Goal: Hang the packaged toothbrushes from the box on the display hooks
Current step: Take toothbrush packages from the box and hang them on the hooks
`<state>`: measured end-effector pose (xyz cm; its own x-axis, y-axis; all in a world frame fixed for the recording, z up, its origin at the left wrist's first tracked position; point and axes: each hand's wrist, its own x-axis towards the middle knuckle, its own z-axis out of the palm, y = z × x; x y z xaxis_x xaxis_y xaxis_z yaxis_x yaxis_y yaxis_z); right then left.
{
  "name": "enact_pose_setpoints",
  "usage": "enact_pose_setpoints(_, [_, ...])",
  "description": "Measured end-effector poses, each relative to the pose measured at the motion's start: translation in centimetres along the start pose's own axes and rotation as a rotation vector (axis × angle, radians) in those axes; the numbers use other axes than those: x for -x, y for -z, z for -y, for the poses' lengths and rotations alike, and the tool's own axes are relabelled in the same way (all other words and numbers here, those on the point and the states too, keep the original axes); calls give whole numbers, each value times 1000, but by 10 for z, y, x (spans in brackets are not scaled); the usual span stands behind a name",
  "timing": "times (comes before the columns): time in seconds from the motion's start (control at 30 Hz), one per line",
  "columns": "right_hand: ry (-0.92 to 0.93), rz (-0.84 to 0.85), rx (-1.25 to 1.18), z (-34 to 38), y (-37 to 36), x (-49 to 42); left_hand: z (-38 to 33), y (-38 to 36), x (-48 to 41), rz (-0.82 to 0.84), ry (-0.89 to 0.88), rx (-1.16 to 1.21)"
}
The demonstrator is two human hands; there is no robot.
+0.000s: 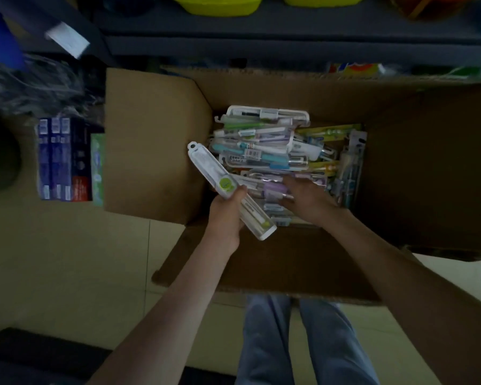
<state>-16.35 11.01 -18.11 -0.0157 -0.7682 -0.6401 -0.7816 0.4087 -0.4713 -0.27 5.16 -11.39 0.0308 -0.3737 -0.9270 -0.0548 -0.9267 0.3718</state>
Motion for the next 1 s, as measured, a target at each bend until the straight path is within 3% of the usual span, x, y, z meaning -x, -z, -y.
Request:
enact_pose_setpoints(0.3, [-107,89,-699,54,168,177,-63,-26,177,125,-63,-112])
enact_pose_setpoints(0.43, [10,155,-942,100,220,251,-85,-34,273,211,-209,-172])
enact_pose_setpoints(0.57, [186,121,-1029,146,273,295,-117,-31,351,224,-486,-253])
enact_pose_setpoints(0.7, [326,-81,-993,202,326,324,-168,-27,412,198,-729,-264])
enact_pose_setpoints(0.83, [368,-385,-984,260,381,342,-220,-33,463,270,-912,-251])
enact_pose_setpoints(1.0, [469,-626,-935,328,451,356,-298,-27,517,383,-1109,-259])
